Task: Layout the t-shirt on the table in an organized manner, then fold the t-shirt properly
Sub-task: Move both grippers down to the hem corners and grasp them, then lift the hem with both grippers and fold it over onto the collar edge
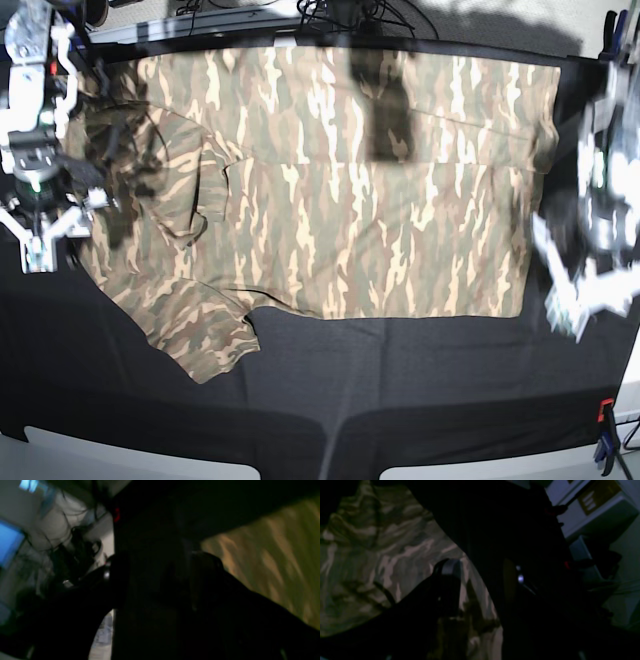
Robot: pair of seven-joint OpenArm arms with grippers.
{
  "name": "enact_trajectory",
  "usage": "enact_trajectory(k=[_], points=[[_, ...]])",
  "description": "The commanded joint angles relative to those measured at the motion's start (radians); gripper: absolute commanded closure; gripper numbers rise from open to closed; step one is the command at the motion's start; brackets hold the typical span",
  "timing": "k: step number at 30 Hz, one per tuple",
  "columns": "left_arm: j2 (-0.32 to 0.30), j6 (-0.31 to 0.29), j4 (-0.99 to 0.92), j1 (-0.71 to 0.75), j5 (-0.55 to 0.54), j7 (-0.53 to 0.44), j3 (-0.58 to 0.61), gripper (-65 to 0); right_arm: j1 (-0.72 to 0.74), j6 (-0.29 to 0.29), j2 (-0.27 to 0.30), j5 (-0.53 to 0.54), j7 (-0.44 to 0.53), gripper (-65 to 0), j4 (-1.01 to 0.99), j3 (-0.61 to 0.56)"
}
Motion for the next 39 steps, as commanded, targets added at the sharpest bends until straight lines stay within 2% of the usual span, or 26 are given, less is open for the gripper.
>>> enact_trajectory(k=[1, 2, 6, 10, 14, 18, 20, 23, 30, 39], points=[[0.0, 0.0, -0.044, -0.065, -0.029, -0.023, -0.011, -35.2, 0.015, -0.007, -0.005, -0.005, 0.012, -26.7, 0.017, 0.006], [0.02, -0.026, -0.108, -0.111, -0.08, -0.024, -0.011, -35.2, 0.022, -0.007, -0.025, -0.005, 0.011, -26.7, 0.017, 0.006], [0.092, -0.194, -0.363, -0.272, -0.282, -0.068, -0.01, -35.2, 0.031, -0.006, -0.096, -0.005, 0.01, -26.7, 0.017, 0.006], [0.139, -0.357, -0.644, -0.419, -0.424, -0.086, -0.01, -35.2, 0.031, -0.004, -0.133, -0.005, 0.007, -26.7, 0.017, 0.006], [0.155, -0.424, -0.977, -0.548, -0.49, -0.127, -0.01, -35.2, 0.031, 0.015, -0.145, -0.005, -0.02, -26.7, 0.017, 0.006], [0.152, -0.537, -1.283, -0.639, -0.576, -0.182, -0.011, -35.2, 0.031, 0.019, -0.154, -0.005, -0.029, -26.7, 0.017, 0.006], [0.152, -0.614, -1.379, -0.659, -0.652, -0.195, -0.011, -35.2, 0.031, 0.019, -0.154, -0.005, -0.03, -26.7, 0.017, 0.006], [0.155, -0.72, -1.42, -0.652, -0.735, -0.207, -0.011, -35.2, 0.031, 0.019, -0.154, -0.005, -0.03, -26.7, 0.017, 0.006], [0.186, -0.726, -1.42, -0.631, -0.686, -0.28, -0.01, -35.2, 0.031, 0.019, -0.154, -0.005, -0.056, -26.7, 0.017, 0.006], [0.233, -0.726, -1.419, -0.621, -0.646, -0.28, -0.01, -35.2, 0.031, 0.019, -0.154, -0.005, -0.059, -26.7, 0.017, 0.006]])
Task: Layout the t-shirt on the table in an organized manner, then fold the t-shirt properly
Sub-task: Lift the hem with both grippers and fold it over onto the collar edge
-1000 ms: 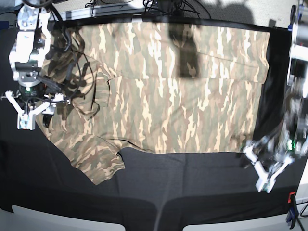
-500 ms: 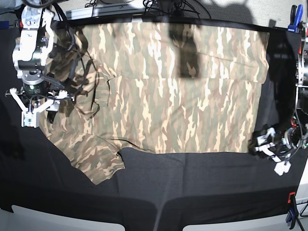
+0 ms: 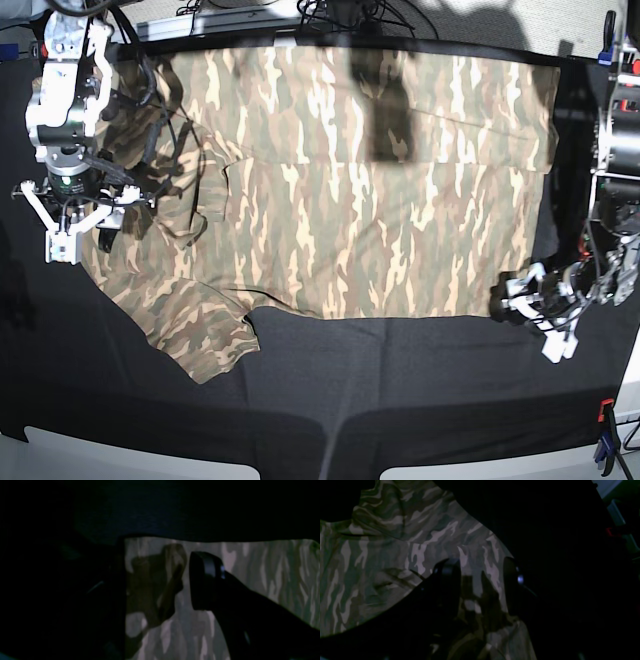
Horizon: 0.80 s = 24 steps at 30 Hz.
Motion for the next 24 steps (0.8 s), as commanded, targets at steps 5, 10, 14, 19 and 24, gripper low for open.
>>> enact_trajectory(k=[5, 10, 14, 19, 24], points=[[-0.003, -0.008, 0.013, -0.032, -0.008, -0.006, -0.005, -35.2, 0.008, -0.004, 0.011, -0.004, 0.023, -26.6, 0.017, 0.006], [-0.003, -0.008, 0.013, -0.033, -0.008, -0.008, -0.005, -35.2, 0.008, -0.004, 0.011, -0.005, 0.023, -26.6, 0.017, 0.006], [-0.003, -0.008, 0.013, -0.033, -0.008, -0.01, -0.005, -25.4, 0.008, -0.004, 0.011, -0.062, 0.023, -26.6, 0.017, 0.006], [-0.003, -0.008, 0.013, -0.033, -0.008, -0.063, -0.005, 0.0, 0.01, -0.004, 0.012, -0.041, 0.077, -26.6, 0.001, 0.006], [-0.003, -0.008, 0.013, -0.033, -0.008, -0.065, -0.005, 0.0, 0.124, -0.004, 0.012, -0.041, 0.053, -26.6, -0.126, 0.006]])
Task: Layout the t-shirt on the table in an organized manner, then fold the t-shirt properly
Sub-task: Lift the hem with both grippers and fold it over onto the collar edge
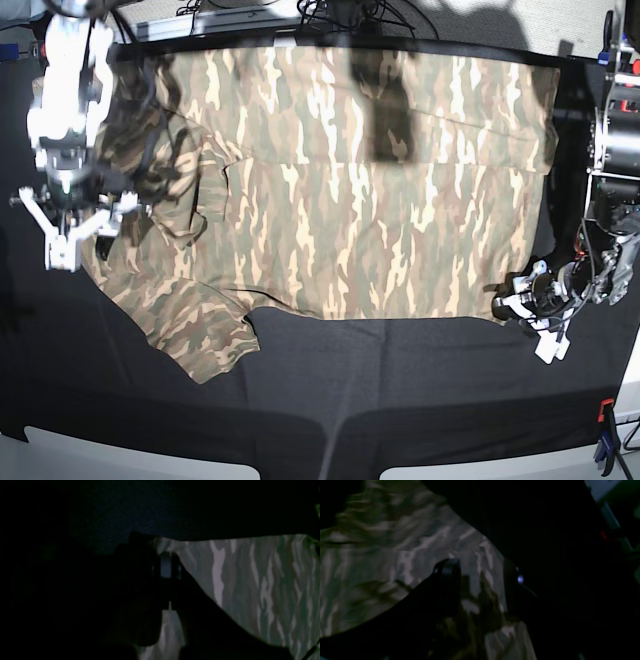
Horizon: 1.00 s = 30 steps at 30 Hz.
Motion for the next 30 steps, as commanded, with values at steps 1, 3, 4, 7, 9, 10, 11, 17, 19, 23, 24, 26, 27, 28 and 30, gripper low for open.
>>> enact_trajectory(k=[1, 3, 4, 7, 9, 10, 11, 17, 19, 23, 24, 26, 27, 28, 30], points=[[-0.011, -0.008, 0.013, -0.035, -0.014, -0.023, -0.005, 0.0, 0.047, -0.008, 0.012, -0.002, 0.01, -26.6, -0.01, 0.006], [-0.011, -0.008, 0.013, -0.035, -0.014, -0.023, -0.005, 0.0, 0.113, -0.008, 0.012, 0.028, -0.022, -26.6, -0.07, 0.006], [-0.011, -0.008, 0.013, -0.035, -0.014, -0.023, -0.005, 0.0, 0.146, -0.007, 0.012, 0.049, -0.032, -26.6, -0.101, 0.006], [-0.011, -0.008, 0.013, -0.035, -0.014, -0.023, -0.005, 0.0, 0.243, 0.03, 0.012, 0.089, -0.045, -26.5, -0.213, 0.006], [-0.012, -0.008, 0.013, -0.035, -0.014, -0.022, -0.005, 0.0, 0.306, 0.059, 0.012, 0.089, -0.048, -26.5, -0.312, 0.006], [-0.012, -0.008, 0.013, -0.035, -0.014, -0.02, -0.005, 0.0, 0.338, 0.072, 0.013, 0.088, -0.051, -26.5, -0.367, 0.006], [-0.011, -0.008, 0.013, -0.035, -0.014, -0.02, -0.005, 0.0, 0.37, 0.086, 0.015, 0.088, -0.055, -26.5, -0.422, 0.006], [-0.012, -0.008, 0.013, -0.035, -0.014, -0.02, -0.005, 0.0, 0.565, 0.172, 0.02, 0.052, -0.08, -26.5, -0.685, 0.01], [-0.011, -0.008, 0.013, -0.035, -0.014, -0.02, -0.005, 0.0, 0.624, 0.175, 0.021, 0.019, -0.08, -26.5, -0.751, 0.01], [-0.012, -0.008, 0.013, -0.035, -0.014, -0.02, -0.005, 0.0, 0.711, 0.175, 0.035, -0.003, -0.06, -26.5, -0.904, 0.01], [-0.011, -0.008, 0.013, -0.035, -0.014, -0.019, -0.005, 0.0, 0.724, 0.175, 0.043, -0.002, -0.053, -26.5, -0.948, 0.01], [-0.011, -0.008, 0.013, -0.035, -0.014, -0.02, -0.005, 0.0, 0.746, 0.175, 0.063, -0.007, -0.038, -26.5, -1.035, 0.01], [-0.012, -0.008, 0.013, -0.035, -0.014, -0.02, -0.005, 0.0, 0.753, 0.175, 0.072, -0.019, -0.034, -26.5, -1.072, 0.01], [-0.011, -0.008, 0.013, -0.035, -0.014, -0.02, -0.005, 0.0, 0.756, 0.175, 0.082, -0.037, -0.031, -26.5, -1.104, 0.01], [-0.011, -0.008, 0.013, -0.035, -0.014, -0.02, -0.005, 0.0, 0.756, 0.182, 0.093, -0.069, -0.031, -26.5, -1.144, 0.01]])
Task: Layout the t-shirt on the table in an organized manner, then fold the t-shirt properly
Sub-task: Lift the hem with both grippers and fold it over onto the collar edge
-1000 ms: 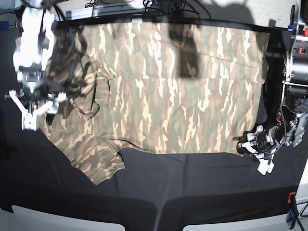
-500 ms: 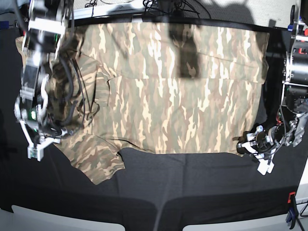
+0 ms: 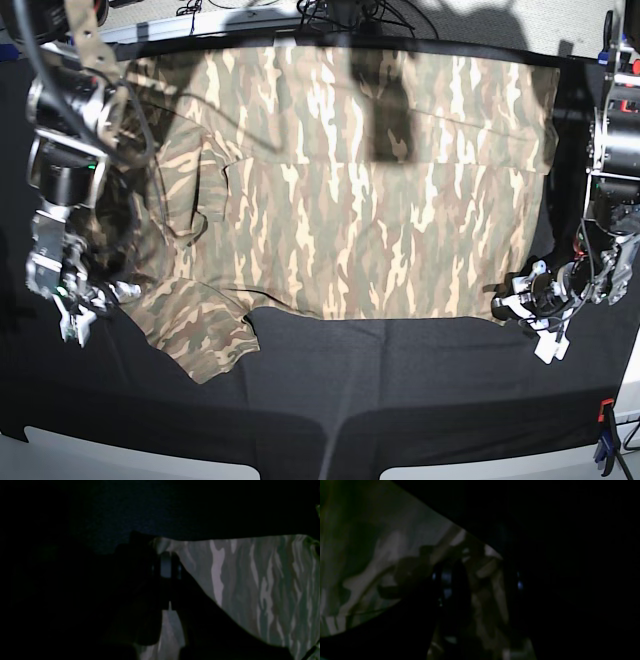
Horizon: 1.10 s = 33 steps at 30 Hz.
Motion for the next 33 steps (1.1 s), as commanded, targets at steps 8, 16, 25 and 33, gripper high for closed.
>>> enact_trajectory(k=[8, 16, 25, 33], points=[[-0.013, -0.008, 0.013, -0.035, -0.014, -0.026, -0.005, 0.0, 0.03, 0.12, 0.008, 0.068, -0.018, -26.4, -0.02, 0.002], [-0.014, -0.008, 0.013, -0.035, -0.015, -0.026, -0.005, 0.0, 0.032, 0.174, 0.003, 0.054, -0.047, 0.0, -0.02, 0.002], [-0.013, -0.008, 0.018, -0.039, -0.014, -0.025, -0.018, 0.0, 0.035, 0.256, 0.003, 0.074, -0.053, 0.0, 0.019, 0.002], [-0.014, -0.009, 0.018, -0.039, -0.015, 0.16, -0.23, 0.0, 0.032, 0.459, 0.003, 0.223, -0.105, 0.0, 0.089, 0.002]])
